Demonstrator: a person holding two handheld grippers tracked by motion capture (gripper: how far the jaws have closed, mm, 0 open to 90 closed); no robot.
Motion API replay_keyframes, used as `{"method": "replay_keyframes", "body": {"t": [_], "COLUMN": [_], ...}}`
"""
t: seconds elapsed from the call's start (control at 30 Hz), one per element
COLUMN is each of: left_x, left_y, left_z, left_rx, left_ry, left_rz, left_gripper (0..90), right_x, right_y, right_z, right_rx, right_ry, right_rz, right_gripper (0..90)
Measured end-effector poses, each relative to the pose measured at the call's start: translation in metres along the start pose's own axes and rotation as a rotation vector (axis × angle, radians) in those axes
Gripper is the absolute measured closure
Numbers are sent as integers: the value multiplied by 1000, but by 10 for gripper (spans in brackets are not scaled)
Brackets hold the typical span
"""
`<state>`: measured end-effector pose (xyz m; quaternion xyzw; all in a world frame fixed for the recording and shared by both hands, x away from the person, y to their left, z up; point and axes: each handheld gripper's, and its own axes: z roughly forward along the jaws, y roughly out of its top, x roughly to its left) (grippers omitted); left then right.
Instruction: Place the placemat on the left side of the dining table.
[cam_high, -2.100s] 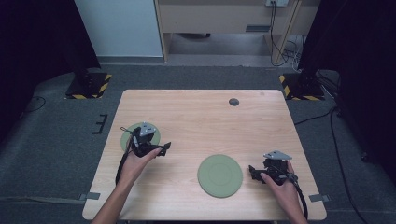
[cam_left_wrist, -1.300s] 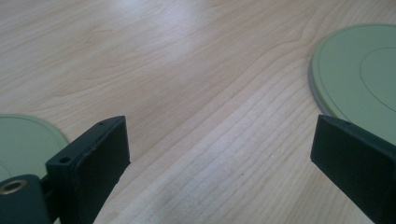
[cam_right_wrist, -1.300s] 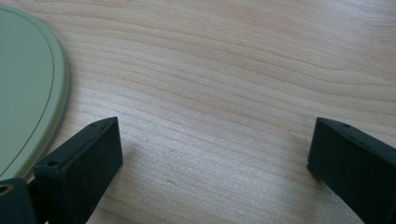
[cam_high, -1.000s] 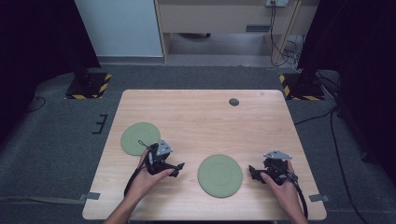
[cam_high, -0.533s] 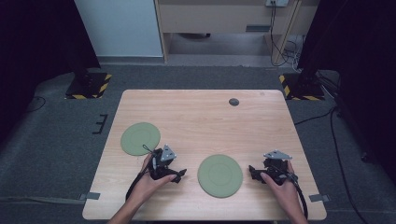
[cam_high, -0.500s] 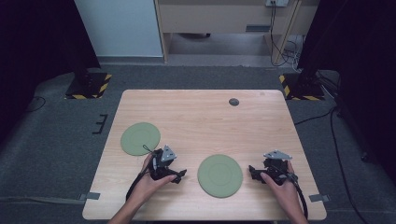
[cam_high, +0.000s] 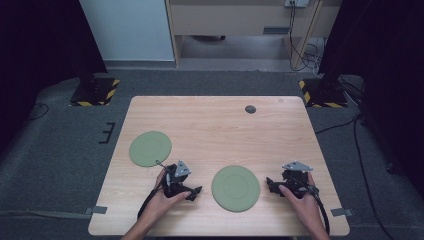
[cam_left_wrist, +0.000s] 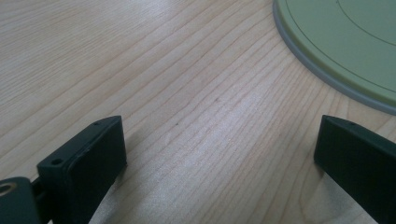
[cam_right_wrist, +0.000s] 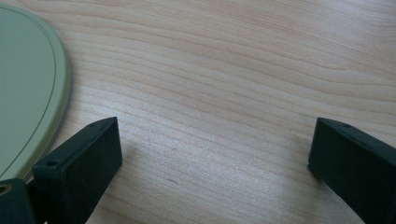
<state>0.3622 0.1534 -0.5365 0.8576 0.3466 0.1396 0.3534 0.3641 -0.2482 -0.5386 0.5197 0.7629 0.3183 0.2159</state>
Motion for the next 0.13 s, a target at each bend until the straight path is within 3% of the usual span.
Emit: {"method": "replay_keyframes", "body": {"t": [0.13], "left_x": [0], "left_y": [0], "left_z": [0], "left_rx": [0], "left_ry": [2], "left_rz": [-3], "left_gripper": [13], "right_x": [0], "right_y": [0], "right_z": [0], "right_rx": [-1], "right_ry": [0], "right_rz": [-5], "right_gripper": [28]}}
